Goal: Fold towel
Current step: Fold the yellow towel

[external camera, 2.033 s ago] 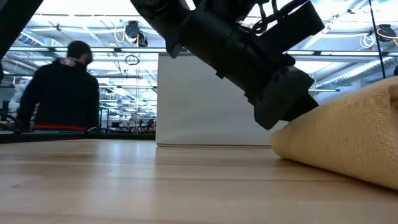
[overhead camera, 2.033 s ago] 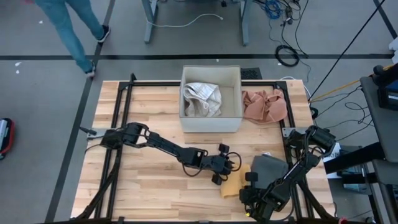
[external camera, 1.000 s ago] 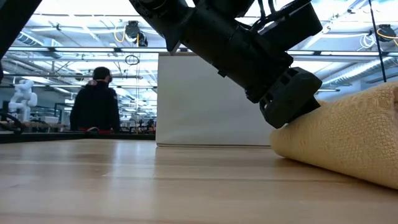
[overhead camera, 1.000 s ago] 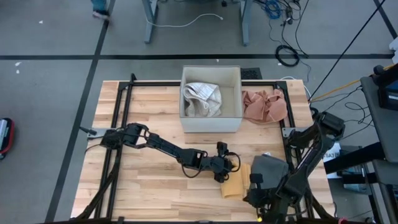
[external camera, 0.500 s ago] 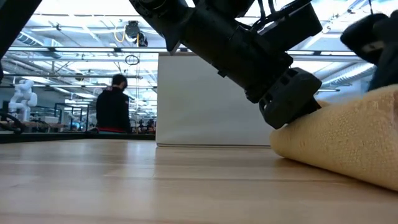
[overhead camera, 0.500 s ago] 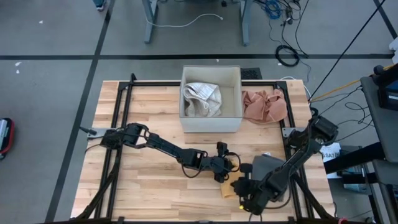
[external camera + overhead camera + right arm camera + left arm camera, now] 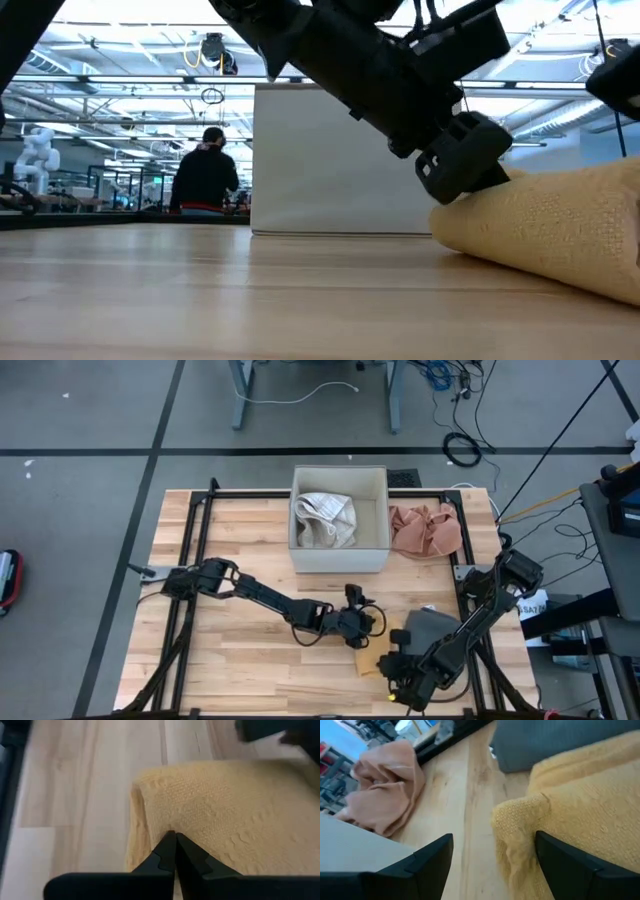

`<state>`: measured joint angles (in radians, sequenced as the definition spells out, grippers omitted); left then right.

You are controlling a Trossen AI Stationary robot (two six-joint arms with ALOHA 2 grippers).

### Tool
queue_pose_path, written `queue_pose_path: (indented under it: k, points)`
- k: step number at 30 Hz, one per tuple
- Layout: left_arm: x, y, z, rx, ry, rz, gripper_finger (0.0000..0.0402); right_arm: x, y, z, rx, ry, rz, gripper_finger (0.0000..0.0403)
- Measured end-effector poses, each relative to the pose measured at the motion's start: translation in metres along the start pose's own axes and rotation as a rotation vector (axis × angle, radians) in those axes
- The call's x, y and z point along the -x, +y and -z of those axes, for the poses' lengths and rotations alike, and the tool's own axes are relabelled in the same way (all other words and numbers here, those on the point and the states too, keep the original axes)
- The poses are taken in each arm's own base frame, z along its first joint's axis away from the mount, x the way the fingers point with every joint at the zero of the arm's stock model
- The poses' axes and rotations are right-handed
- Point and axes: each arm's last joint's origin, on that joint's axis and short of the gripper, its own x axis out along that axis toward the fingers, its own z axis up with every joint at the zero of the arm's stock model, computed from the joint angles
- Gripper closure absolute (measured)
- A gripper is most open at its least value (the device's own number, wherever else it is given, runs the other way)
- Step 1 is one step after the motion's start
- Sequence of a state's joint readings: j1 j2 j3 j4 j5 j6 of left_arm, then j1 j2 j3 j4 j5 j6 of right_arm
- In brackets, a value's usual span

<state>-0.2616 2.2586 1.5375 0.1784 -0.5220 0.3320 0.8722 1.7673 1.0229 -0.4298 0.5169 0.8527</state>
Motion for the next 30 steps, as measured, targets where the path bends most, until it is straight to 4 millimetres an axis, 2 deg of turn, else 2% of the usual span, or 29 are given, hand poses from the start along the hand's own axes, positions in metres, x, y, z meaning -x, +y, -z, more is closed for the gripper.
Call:
queue_pose_path:
  k: [5,9,15,24,30]
  points:
    - [0.01,0.001,-0.009,-0.01,0.002,-0.098,0.0117,-0.013,0.001,0.007,0.009,0.069,-0.004,0.0403]
    - [0.022,0.0,-0.014,-0.025,0.038,-0.096,0.0117,-0.015,0.002,0.009,0.002,0.086,-0.008,0.0403]
    - [0.027,-0.014,-0.009,0.044,0.054,0.189,0.0117,-0.014,0.004,0.011,0.002,0.091,-0.017,0.0403]
    - [0.021,-0.008,-0.002,0.122,0.092,0.251,0.0117,-0.014,0.005,0.011,0.03,0.085,-0.024,0.0403]
    - [0.005,0.0,0.017,0.187,0.19,0.267,0.0117,-0.014,0.01,0.009,0.055,0.071,-0.076,0.0403]
